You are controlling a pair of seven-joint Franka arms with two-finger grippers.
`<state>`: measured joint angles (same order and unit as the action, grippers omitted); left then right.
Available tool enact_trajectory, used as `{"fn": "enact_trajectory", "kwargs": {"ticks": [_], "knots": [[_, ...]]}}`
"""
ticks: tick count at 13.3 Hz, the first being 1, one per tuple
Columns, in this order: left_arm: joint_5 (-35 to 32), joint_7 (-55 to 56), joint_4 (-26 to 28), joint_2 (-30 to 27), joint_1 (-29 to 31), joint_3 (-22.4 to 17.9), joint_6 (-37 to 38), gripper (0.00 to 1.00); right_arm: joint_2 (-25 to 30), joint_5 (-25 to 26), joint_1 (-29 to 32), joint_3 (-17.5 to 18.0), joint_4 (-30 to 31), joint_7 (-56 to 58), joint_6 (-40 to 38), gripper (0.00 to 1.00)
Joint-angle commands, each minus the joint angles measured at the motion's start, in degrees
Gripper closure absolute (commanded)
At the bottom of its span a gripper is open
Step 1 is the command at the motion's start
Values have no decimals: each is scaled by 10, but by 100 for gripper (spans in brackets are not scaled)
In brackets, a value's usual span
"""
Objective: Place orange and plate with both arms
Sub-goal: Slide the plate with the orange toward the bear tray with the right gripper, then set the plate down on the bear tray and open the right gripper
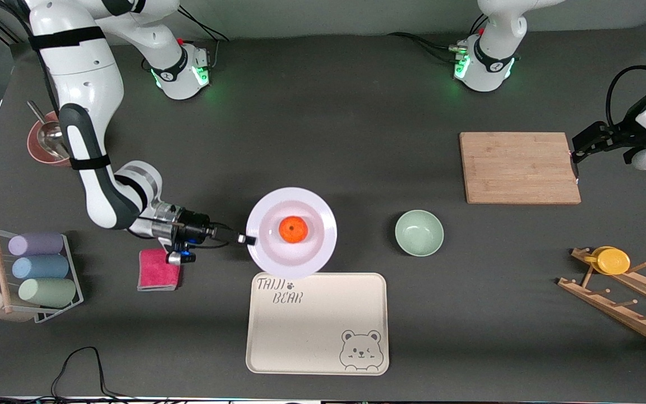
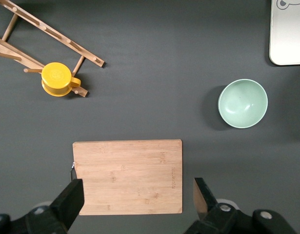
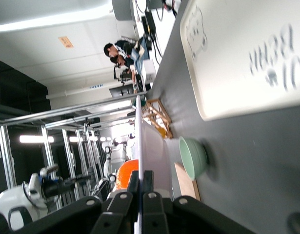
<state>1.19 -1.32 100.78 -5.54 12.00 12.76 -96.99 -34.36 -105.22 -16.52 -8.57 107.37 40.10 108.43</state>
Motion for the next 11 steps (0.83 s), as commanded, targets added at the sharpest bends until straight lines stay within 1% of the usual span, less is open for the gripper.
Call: {"fn": "enact_trajectory", "kwargs": {"ticks": [1,4,5,9,11], "knots": [[7,-11,1,-5,-3,-5,-3,0,-96,19,-1,-5,-156,-61,24,100],[7,-11,1,-5,-3,-5,-7,0,-183,20,-3,-5,-299,-101,60,100],[7,-11,1,-5,-3,-5,-8,0,-209,19,-3,-5,-337,-102,74,100],[7,-21,1,-5,-3,-5,-9,0,-301,12,-3,0,-452,-101,116,100],[7,-21,1,-5,-2,-5,-9,0,-335,10,-7,7,-488,-96,136,100]]}}
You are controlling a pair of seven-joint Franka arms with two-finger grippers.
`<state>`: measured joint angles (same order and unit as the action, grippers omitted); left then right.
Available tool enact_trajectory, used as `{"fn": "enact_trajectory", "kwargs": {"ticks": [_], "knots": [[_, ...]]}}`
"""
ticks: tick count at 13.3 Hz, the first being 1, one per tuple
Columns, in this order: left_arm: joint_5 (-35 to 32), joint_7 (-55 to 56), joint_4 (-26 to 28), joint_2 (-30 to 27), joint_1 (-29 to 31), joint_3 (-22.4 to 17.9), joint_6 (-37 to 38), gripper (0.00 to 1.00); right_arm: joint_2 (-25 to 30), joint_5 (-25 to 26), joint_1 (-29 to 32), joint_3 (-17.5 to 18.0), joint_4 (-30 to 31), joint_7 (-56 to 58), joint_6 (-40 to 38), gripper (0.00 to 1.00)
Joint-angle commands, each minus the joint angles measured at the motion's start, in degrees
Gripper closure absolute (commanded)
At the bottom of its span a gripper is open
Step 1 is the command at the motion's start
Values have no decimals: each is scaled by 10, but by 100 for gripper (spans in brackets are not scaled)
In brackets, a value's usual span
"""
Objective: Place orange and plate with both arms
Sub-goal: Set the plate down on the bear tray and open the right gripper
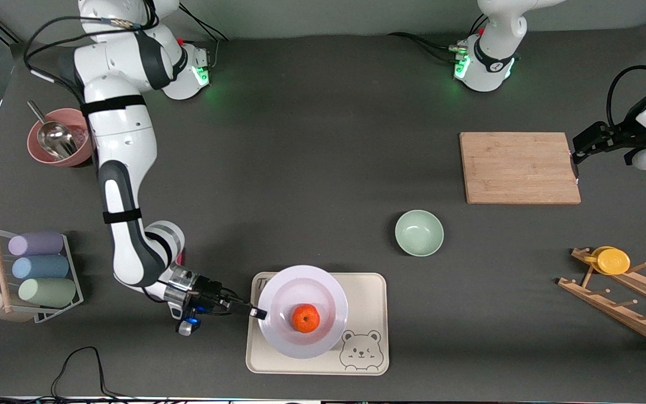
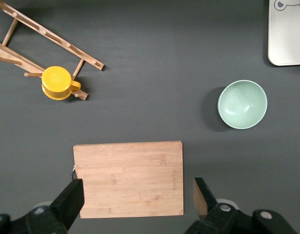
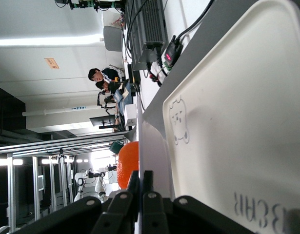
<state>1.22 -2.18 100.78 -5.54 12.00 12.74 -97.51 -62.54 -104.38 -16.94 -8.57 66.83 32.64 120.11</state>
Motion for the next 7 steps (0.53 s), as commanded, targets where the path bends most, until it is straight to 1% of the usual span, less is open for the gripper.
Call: {"fn": "enact_trajectory", "kwargs": {"ticks": [1,6,7], "knots": [[7,-12,2,-5,-3,-4,-5,0,-62,1,-5,10,-92,-21,28,100],[8,-12,2,-5,-3,-4,-6,0,-88,-3,-10,15,-99,29,43,100],[8,-12,2,-5,-3,-4,-6,0,-93,-4,-9,21,-99,45,49,100]]}}
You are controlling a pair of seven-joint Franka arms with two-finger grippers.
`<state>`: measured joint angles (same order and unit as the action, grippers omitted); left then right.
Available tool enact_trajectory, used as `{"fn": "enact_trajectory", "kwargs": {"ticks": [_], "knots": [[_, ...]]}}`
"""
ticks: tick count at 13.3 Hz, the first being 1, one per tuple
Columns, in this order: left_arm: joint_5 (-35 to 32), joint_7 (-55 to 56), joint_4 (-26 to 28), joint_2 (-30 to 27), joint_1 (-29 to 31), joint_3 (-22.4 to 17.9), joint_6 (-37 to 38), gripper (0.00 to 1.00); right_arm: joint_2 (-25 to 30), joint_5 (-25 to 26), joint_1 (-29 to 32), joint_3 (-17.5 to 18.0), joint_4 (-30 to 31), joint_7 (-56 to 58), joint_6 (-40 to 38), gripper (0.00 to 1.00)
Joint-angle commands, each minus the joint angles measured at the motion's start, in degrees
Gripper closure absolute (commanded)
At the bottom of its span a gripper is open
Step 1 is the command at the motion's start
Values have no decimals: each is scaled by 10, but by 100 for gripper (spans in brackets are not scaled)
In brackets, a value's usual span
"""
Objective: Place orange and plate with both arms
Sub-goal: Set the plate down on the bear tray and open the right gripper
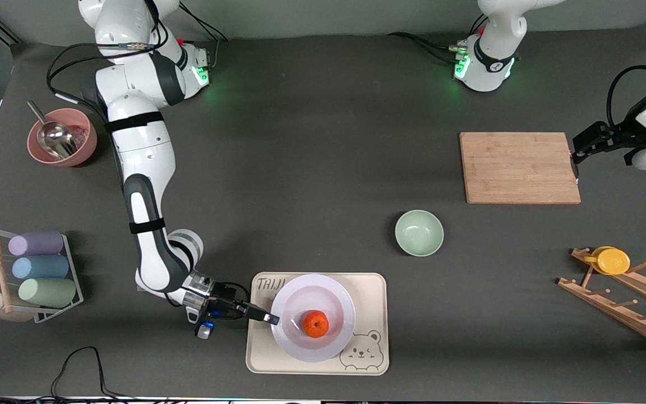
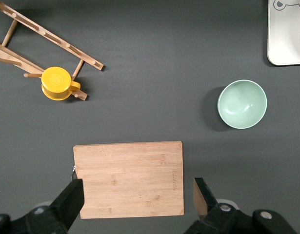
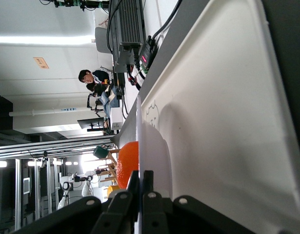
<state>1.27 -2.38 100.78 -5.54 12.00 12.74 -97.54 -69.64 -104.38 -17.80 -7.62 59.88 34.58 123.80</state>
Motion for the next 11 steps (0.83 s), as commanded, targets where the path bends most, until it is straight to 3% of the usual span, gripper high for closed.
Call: {"fn": "enact_trajectory", "kwargs": {"ticks": [1,7,8,9,11], "knots": [[8,-11,2,-5,-3,-4,-5,0,-25,-17,0,22,-28,52,13,100],[8,-11,2,-4,3,-4,-6,0,-27,-35,1,22,-28,75,11,100],[8,-11,2,-4,3,-4,-6,0,-27,-35,2,22,-28,72,11,20],[8,-11,2,-4,2,-4,-6,0,-24,-32,3,21,-28,73,11,0],[8,-11,2,-4,3,-4,-6,0,-17,-27,5,17,-25,68,11,0]]}}
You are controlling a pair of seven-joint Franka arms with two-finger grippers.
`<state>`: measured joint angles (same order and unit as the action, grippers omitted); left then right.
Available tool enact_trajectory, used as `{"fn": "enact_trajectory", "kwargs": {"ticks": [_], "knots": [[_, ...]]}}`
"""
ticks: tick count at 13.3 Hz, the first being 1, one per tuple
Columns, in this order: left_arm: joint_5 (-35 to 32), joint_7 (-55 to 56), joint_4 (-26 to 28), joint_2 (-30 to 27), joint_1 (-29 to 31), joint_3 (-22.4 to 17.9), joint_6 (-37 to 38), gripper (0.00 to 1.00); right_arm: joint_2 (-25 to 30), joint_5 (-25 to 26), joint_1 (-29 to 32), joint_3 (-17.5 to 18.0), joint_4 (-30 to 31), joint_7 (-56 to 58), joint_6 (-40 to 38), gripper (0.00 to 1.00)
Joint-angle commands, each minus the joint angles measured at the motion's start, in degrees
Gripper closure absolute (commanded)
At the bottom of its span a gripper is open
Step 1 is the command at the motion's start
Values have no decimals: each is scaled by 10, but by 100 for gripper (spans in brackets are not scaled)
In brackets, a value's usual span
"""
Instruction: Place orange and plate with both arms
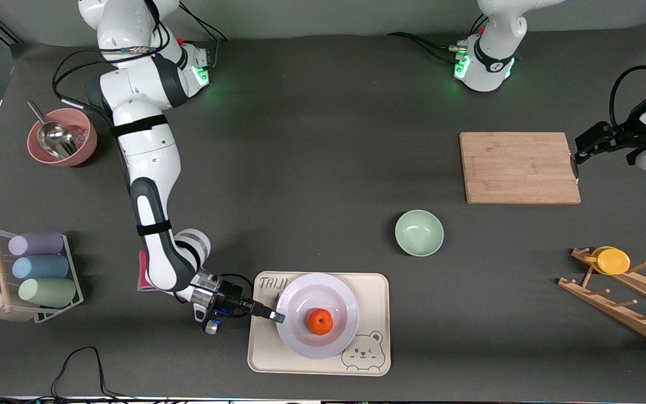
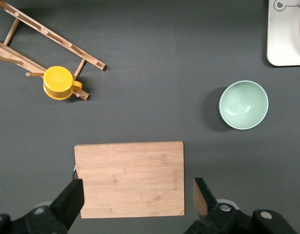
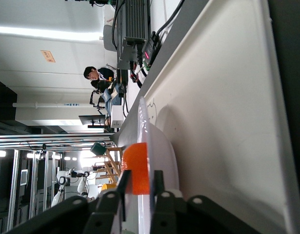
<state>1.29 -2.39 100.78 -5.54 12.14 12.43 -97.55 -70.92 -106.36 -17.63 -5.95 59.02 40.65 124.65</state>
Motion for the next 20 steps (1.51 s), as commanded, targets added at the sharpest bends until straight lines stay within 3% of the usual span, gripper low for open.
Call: {"fn": "enact_trajectory", "kwargs": {"ticks": [1,4,7,9,14,16,20], "knots": [[8,-10,2,-4,2,-1,-6,0,-1,-5,3,-1,-16,7,2,0],[20,-10,2,-4,3,-2,-7,0,27,42,3,-6,-8,6,6,0],[24,-10,5,-4,11,-2,-11,0,83,95,-4,-47,54,3,13,0],[25,-10,6,-4,12,-2,-11,0,149,165,-15,-73,128,-5,13,0],[25,-10,6,-3,11,-4,-13,0,313,399,-22,-107,291,-64,12,0],[25,-10,6,-2,11,-4,-15,0,409,530,-38,-131,370,-97,12,0],[25,-10,4,0,4,-3,-21,0,547,731,-74,-171,470,-202,8,0]]}}
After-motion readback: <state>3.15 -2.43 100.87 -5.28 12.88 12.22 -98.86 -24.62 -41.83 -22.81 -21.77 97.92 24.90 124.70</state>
